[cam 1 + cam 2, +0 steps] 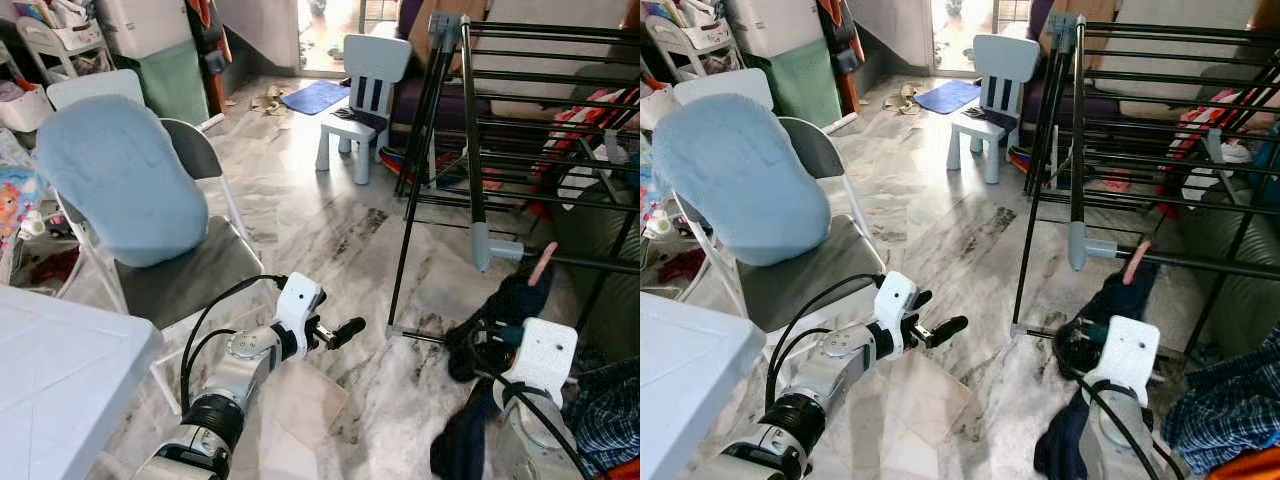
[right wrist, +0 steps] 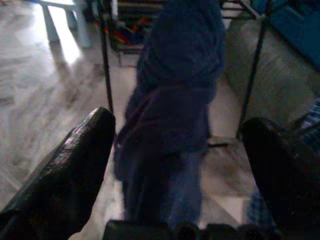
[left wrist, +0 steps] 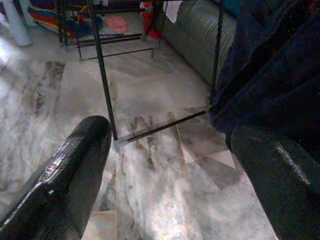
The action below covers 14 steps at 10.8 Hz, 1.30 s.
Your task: Hang hanger
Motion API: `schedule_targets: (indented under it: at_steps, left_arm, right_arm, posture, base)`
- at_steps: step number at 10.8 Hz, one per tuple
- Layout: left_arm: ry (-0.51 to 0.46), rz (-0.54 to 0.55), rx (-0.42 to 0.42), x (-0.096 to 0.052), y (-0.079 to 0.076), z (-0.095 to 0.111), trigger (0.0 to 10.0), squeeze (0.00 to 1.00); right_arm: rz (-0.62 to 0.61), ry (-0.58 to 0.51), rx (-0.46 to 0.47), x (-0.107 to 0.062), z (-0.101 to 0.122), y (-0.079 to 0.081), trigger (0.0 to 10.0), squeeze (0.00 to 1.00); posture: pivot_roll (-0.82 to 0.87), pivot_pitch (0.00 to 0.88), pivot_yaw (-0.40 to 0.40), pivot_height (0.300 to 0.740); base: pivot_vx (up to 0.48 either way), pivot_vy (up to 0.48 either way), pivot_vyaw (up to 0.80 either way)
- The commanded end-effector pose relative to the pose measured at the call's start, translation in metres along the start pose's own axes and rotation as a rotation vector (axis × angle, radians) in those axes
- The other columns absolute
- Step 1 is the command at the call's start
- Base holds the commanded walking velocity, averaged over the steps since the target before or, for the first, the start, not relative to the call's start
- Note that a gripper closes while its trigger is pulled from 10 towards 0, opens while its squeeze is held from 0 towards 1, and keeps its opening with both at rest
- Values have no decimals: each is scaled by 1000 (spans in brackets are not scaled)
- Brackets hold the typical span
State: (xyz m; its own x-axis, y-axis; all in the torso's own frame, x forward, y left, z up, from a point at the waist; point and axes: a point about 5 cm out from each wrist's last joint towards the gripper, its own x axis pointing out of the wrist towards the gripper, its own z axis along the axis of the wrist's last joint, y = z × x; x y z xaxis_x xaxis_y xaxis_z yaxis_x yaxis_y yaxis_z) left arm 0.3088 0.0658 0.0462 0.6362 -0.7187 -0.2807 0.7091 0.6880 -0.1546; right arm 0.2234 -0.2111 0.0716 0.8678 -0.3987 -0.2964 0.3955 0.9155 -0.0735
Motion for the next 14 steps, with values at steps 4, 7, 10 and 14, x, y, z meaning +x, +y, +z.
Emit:
schedule_targets:
  at_steps: [4, 7, 10, 14]
  left_arm:
    - [15, -6, 11, 0, 0, -1, 10000, 0]
    - [24, -10, 14, -1, -2, -4, 10000, 0]
    - [32, -13, 19, 0, -3, -6, 10000, 0]
    - [54, -173, 21, -4, -16, -10, 10000, 0]
  right_arm:
    - [-58, 42, -13, 15, 4, -26, 0, 0]
    - [-10, 37, -11, 19, 10, -21, 0, 0]
    - [30, 98, 0, 16, -1, -23, 0, 0]
    - [72, 129, -12, 15, -5, -31, 0, 0]
  posture:
    - [-72, 0, 16, 740]
    - [-72, 0, 11, 740]
    - [-76, 0, 10, 740]
    - [-72, 0, 2, 740]
  base:
    - [0, 0, 0]
    - [0, 0, 0]
    - [0, 0, 0]
    - [0, 0, 0]
